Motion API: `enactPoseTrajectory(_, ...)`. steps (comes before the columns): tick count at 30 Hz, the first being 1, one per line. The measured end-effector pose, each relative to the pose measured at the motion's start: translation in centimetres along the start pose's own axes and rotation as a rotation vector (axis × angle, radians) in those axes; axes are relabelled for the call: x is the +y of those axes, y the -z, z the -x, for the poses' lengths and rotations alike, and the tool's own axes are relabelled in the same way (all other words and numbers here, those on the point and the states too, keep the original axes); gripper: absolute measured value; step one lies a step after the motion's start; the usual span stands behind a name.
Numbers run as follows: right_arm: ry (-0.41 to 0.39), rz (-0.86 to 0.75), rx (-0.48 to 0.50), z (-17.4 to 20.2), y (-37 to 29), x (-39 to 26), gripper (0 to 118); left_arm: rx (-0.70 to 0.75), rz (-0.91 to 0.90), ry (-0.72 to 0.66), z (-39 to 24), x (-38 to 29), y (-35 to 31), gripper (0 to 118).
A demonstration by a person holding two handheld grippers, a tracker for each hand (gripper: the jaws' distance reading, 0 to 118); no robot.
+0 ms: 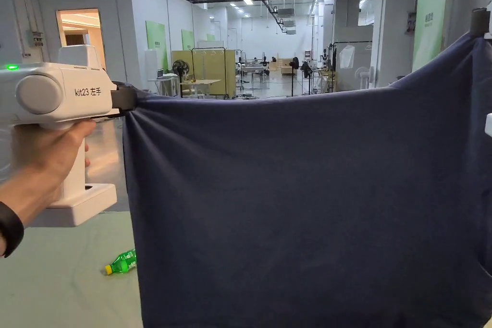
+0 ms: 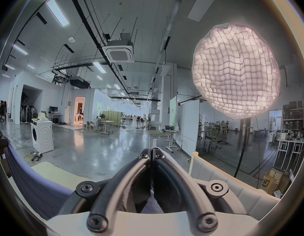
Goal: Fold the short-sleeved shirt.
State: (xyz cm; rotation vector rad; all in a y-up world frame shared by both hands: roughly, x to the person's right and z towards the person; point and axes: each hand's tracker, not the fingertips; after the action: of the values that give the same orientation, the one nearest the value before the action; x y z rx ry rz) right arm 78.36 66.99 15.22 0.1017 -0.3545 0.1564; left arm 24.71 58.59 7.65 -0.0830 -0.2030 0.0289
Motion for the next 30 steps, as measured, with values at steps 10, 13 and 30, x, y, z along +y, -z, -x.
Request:
enactPoseTrajectory(10, -0.046, 0.03, 0.01, 2.7, 3.1, -2.4, 2, 0.012, 0.023, -0.065, 0.7, -3.3, 5.1, 7)
enactPoseTrajectory(13, 0.001, 0.092, 0.038, 2.9, 4.1, -5.8, 2, 0.003, 0.085, -0.031, 0.2, -6.1, 5.8, 7)
enactPoseTrajectory(30, 0.023, 0.175, 0.234, -0.1, -7.1, -24.3, 2, -0.062, 0.295, -0.083, 3.3, -24.1, -0.9, 7)
